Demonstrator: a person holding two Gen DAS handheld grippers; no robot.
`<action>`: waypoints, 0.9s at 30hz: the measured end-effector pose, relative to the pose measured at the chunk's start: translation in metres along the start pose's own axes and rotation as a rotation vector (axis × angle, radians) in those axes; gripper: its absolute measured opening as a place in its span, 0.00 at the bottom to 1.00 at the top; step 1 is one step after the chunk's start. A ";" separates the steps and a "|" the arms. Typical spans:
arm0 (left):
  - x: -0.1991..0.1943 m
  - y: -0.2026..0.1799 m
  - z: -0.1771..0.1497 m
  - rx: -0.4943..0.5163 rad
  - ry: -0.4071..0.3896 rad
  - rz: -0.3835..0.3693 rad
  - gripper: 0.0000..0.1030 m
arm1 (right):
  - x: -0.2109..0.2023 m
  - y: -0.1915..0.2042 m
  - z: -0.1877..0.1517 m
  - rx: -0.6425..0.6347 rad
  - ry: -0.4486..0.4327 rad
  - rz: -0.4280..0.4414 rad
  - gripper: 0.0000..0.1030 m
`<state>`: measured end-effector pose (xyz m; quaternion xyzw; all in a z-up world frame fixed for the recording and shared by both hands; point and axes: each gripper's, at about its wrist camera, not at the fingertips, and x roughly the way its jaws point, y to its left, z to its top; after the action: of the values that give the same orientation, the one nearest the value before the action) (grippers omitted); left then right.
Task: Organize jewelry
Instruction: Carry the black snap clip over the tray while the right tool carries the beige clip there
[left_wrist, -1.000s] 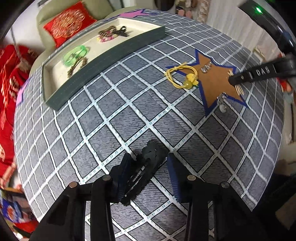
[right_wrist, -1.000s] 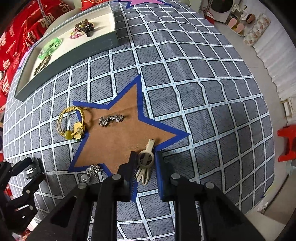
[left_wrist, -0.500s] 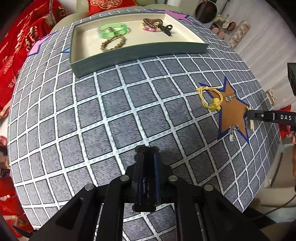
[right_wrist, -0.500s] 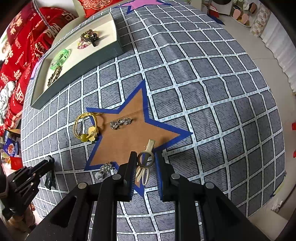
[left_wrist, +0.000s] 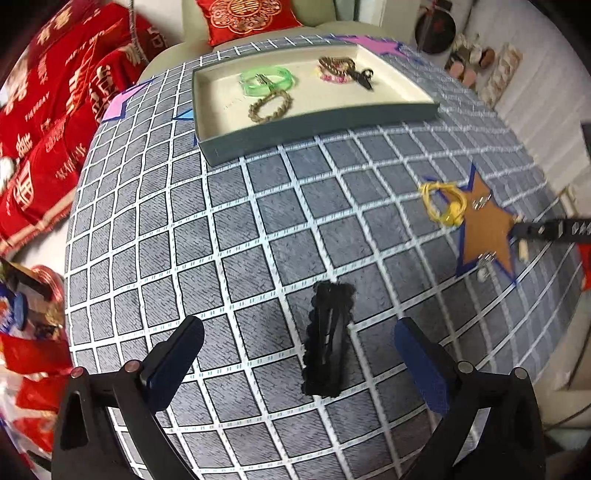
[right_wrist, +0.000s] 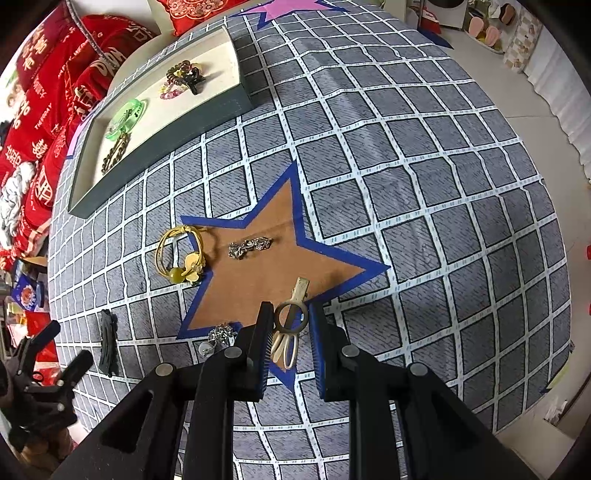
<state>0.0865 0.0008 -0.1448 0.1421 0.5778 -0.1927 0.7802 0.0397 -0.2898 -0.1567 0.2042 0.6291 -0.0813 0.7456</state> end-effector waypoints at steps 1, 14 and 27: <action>0.005 -0.002 -0.001 0.019 0.015 0.003 1.00 | 0.001 0.002 0.000 -0.002 0.001 0.000 0.20; 0.029 -0.019 -0.003 0.072 0.079 -0.058 0.36 | 0.002 0.006 -0.001 -0.017 -0.001 0.005 0.20; -0.007 0.001 0.021 -0.040 -0.016 -0.079 0.36 | -0.018 0.014 0.012 -0.036 -0.043 0.045 0.20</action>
<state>0.1030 -0.0064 -0.1318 0.1020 0.5804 -0.2129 0.7793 0.0524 -0.2851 -0.1347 0.2030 0.6096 -0.0574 0.7642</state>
